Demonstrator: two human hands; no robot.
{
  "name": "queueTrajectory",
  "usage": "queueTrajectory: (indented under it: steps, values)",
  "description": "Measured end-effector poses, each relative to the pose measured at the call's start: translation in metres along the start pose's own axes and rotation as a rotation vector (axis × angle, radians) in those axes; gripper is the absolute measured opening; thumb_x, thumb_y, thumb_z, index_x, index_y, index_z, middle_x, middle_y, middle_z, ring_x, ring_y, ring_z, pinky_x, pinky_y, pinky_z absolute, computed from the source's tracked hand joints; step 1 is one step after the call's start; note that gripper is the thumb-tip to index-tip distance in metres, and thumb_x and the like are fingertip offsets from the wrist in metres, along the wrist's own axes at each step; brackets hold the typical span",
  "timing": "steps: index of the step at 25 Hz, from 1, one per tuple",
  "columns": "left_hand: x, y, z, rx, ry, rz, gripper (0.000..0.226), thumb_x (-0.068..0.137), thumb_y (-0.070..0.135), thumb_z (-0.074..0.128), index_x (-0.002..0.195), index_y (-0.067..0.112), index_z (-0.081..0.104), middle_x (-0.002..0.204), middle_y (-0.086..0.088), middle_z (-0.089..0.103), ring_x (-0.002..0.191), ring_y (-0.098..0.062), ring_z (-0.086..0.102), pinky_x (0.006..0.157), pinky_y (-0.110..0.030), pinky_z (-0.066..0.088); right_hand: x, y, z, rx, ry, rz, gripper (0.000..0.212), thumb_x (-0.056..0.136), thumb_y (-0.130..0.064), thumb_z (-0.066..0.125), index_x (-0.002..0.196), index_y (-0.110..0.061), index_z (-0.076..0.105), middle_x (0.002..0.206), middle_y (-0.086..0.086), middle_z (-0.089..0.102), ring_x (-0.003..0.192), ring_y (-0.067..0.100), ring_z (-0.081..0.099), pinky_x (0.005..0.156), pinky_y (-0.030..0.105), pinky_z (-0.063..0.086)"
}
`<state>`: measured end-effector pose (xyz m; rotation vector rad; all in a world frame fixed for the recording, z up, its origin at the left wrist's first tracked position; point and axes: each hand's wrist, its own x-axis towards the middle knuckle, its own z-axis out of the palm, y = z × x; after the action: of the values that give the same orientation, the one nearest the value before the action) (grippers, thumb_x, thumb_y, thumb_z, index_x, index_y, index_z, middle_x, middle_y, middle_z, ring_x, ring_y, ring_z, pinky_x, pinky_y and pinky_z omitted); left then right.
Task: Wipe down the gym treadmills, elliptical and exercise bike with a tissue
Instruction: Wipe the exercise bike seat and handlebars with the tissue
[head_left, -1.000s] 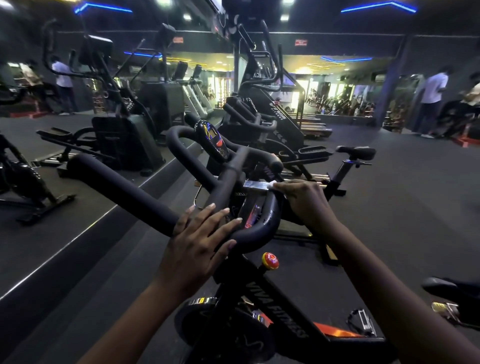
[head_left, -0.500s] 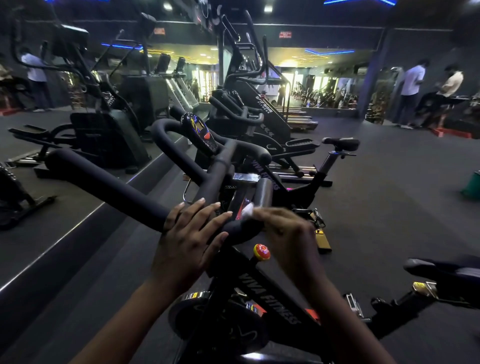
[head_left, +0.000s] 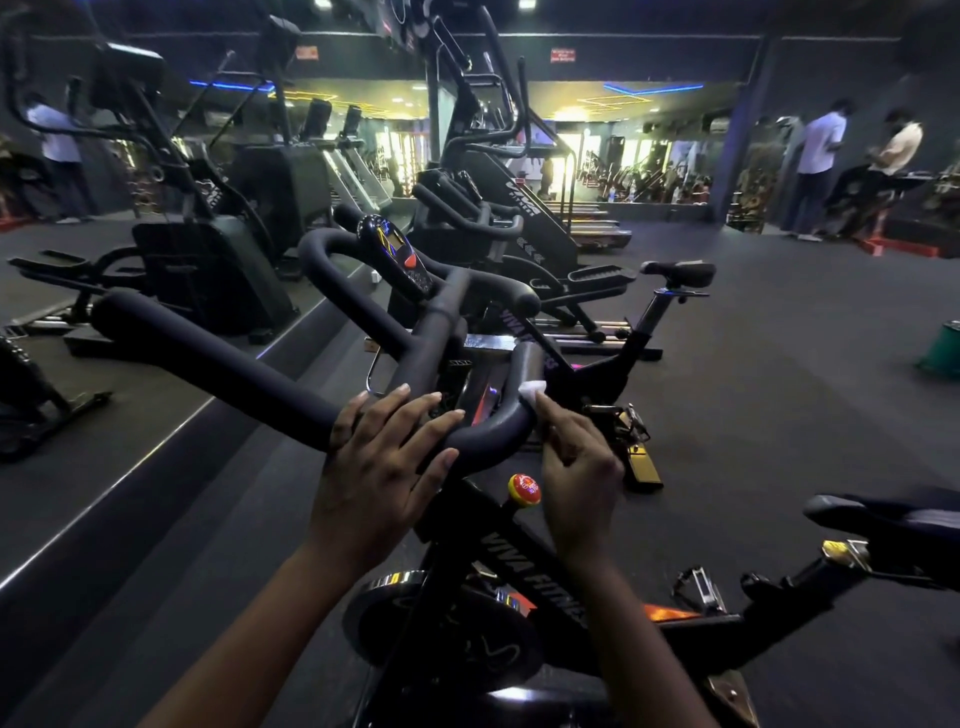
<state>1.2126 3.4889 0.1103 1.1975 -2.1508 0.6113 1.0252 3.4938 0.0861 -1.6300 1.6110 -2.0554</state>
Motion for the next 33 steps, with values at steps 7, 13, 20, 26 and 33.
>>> queueTrajectory:
  steps: [7, 13, 20, 26, 33]
  values:
    - [-0.002, 0.0, 0.0, -0.009, -0.01, -0.008, 0.056, 0.101, 0.049, 0.016, 0.127, 0.028, 0.06, 0.128, 0.004, 0.06, 0.127, -0.019, 0.047, 0.11, -0.039, 0.021, 0.006, 0.001, 0.008, 0.132, 0.136, 0.093, 0.034, 0.083, 0.004, 0.061, 0.112, -0.014, 0.066, 0.109, 0.001, 0.069, 0.1, 0.001, 0.062, 0.091, 0.022, 0.048]
    - [-0.001, 0.0, 0.001, -0.004, 0.024, 0.0, 0.053, 0.1, 0.048, 0.02, 0.125, 0.027, 0.061, 0.126, 0.003, 0.061, 0.125, -0.02, 0.048, 0.108, -0.04, 0.023, 0.048, 0.01, 0.009, -0.004, -0.08, 0.097, 0.046, 0.079, 0.011, 0.056, 0.113, -0.017, 0.067, 0.106, 0.002, 0.07, 0.096, 0.011, 0.064, 0.089, 0.035, 0.052]
    - [-0.003, 0.003, 0.007, -0.023, 0.072, -0.022, 0.055, 0.1, 0.048, 0.018, 0.124, 0.025, 0.062, 0.125, 0.0, 0.061, 0.125, -0.021, 0.046, 0.108, -0.043, 0.023, -0.005, -0.017, -0.029, -0.14, -0.236, -0.357, 0.039, 0.08, 0.006, 0.062, 0.111, -0.015, 0.069, 0.108, 0.0, 0.069, 0.099, 0.003, 0.062, 0.086, 0.019, 0.049]
    - [-0.003, 0.006, 0.007, -0.017, 0.132, -0.025, 0.044, 0.093, 0.041, 0.036, 0.12, 0.022, 0.064, 0.12, -0.004, 0.065, 0.122, -0.022, 0.044, 0.105, -0.043, 0.024, 0.096, -0.035, -0.018, -0.506, -0.551, -0.448, 0.028, 0.086, 0.002, 0.056, 0.105, -0.011, 0.071, 0.105, 0.015, 0.068, 0.093, 0.028, 0.066, 0.079, 0.038, 0.053]
    - [-0.007, 0.006, 0.007, -0.035, 0.137, -0.039, 0.046, 0.091, 0.043, 0.037, 0.123, 0.021, 0.063, 0.121, -0.006, 0.064, 0.122, -0.022, 0.042, 0.104, -0.042, 0.024, 0.051, -0.046, -0.028, -0.596, -0.626, -0.478, 0.03, 0.087, -0.003, 0.056, 0.112, -0.015, 0.067, 0.101, 0.013, 0.065, 0.095, 0.031, 0.062, 0.079, 0.043, 0.051]
